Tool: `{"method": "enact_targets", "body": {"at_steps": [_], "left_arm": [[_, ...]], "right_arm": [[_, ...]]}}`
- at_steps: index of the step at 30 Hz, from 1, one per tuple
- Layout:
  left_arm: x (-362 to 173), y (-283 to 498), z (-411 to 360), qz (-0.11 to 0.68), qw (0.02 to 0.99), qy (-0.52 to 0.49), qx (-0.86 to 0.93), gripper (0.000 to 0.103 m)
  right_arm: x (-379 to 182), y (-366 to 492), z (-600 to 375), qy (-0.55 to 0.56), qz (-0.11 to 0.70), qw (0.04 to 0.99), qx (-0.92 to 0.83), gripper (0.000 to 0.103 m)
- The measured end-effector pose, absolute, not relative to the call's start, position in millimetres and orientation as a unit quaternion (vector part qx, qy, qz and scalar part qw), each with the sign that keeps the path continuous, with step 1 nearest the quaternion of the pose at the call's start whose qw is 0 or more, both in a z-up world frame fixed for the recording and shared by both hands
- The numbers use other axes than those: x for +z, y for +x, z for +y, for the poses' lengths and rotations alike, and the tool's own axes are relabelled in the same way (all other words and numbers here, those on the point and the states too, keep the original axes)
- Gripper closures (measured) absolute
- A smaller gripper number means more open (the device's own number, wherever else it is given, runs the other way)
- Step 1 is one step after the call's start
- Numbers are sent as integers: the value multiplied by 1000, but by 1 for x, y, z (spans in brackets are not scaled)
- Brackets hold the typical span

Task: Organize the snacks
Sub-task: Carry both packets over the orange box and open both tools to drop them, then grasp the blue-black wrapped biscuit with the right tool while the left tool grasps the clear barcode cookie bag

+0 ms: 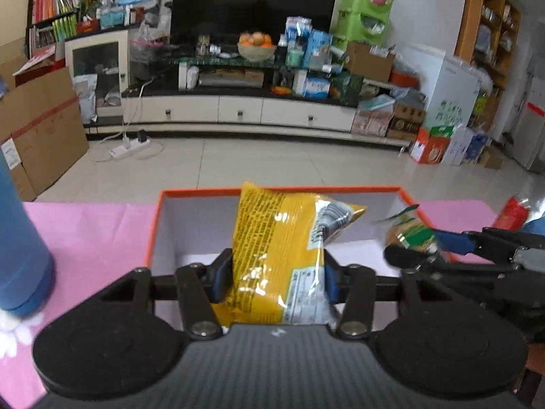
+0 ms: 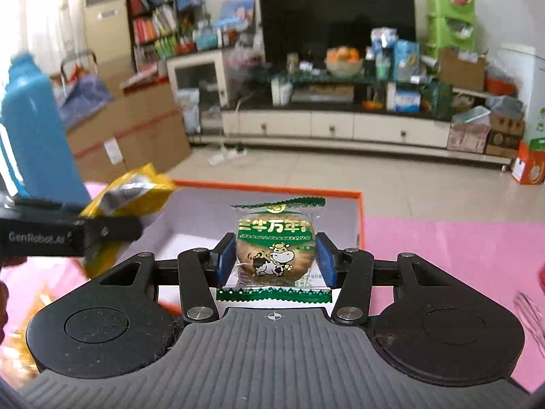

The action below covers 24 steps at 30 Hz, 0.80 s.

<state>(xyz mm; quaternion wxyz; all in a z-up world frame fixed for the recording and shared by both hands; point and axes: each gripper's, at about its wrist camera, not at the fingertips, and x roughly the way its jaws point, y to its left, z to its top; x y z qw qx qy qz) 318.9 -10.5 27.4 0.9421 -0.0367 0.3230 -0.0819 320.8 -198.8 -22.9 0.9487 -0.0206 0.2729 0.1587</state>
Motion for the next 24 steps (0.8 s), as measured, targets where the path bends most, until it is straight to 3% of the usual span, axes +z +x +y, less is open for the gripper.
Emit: {"method": "enact_targets", "body": {"at_steps": [5,7,9,10,12,14,24], "left_arm": [[17,317,-6,322,945,-10,-60,35],[24,291,3,300,952,-11,-60,34],[32,262,13,286,956,-21,-60,29],[36,245,18,279,958,-28,-61,28],[41,216,24,272,960,-37,-58,9],[39,179,29,262,963,-42,-46,1],[-18,46,13,353,933,-58,-39,1]], "right_arm": [[-48,351,-188,-19,299,939,171,67],[-43,340,-195,0,285,942,179,53],[-35,315,-205,22,268,945,185,27],[-30,299,-210,30,257,948,185,25],[-26,264,-219,40,243,951,186,20],[-28,223,-229,49,237,951,191,15],[-103,86,-265,104,299,937,148,12]]}}
